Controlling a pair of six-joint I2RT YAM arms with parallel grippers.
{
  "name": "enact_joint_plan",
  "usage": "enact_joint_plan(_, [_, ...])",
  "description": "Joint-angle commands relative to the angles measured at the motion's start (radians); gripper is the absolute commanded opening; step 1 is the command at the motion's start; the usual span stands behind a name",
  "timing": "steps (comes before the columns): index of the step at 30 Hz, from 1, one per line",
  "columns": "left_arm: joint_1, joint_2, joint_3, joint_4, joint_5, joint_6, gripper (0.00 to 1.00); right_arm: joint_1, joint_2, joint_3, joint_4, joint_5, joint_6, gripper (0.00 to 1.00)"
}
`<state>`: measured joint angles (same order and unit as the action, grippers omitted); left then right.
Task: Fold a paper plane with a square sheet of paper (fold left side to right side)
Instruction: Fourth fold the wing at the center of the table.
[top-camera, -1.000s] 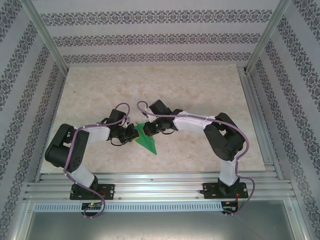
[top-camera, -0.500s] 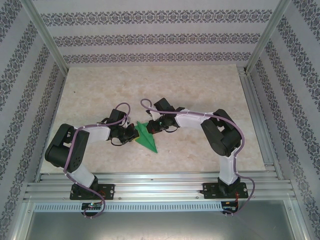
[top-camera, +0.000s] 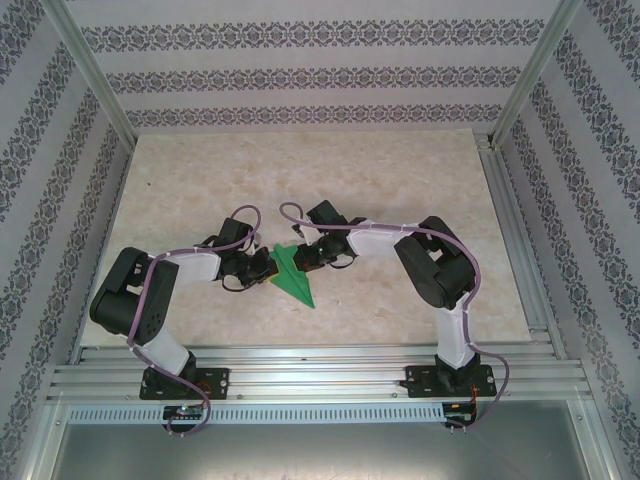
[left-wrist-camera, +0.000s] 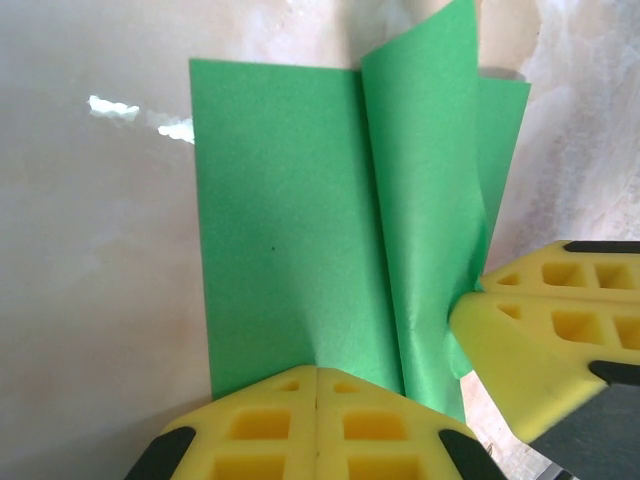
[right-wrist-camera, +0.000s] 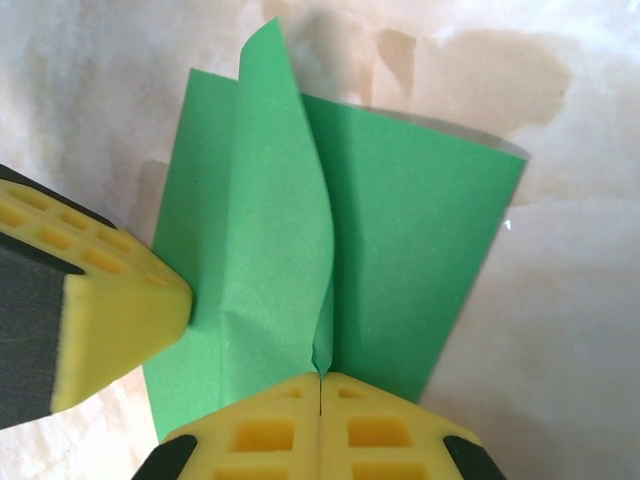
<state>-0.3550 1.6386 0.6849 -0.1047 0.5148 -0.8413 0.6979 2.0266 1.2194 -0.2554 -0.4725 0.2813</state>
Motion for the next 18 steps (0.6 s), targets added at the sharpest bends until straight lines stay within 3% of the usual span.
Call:
enact_joint_plan(1, [-0.007,0.022,0.005,-0.070,-0.055,0.026,0.00,-0.002,0.021,-0.014,-0.004,0.019,-0.026,0.00])
enact_joint_plan(6, [-0.006,-0.027,0.013,-0.093,-0.051,0.028,0.02,-0.002,0.029,-0.024,-0.009,0.025,-0.022,0.00])
enact_joint_plan(12, [0.002,-0.149,0.051,-0.148,-0.045,0.027,0.13,-0.003,0.032,-0.035,-0.018,0.035,-0.022,0.00])
enact_joint_plan(18, [0.009,-0.132,0.041,0.014,0.071,-0.057,0.03,-0.004,0.028,-0.039,-0.014,0.035,-0.020,0.00])
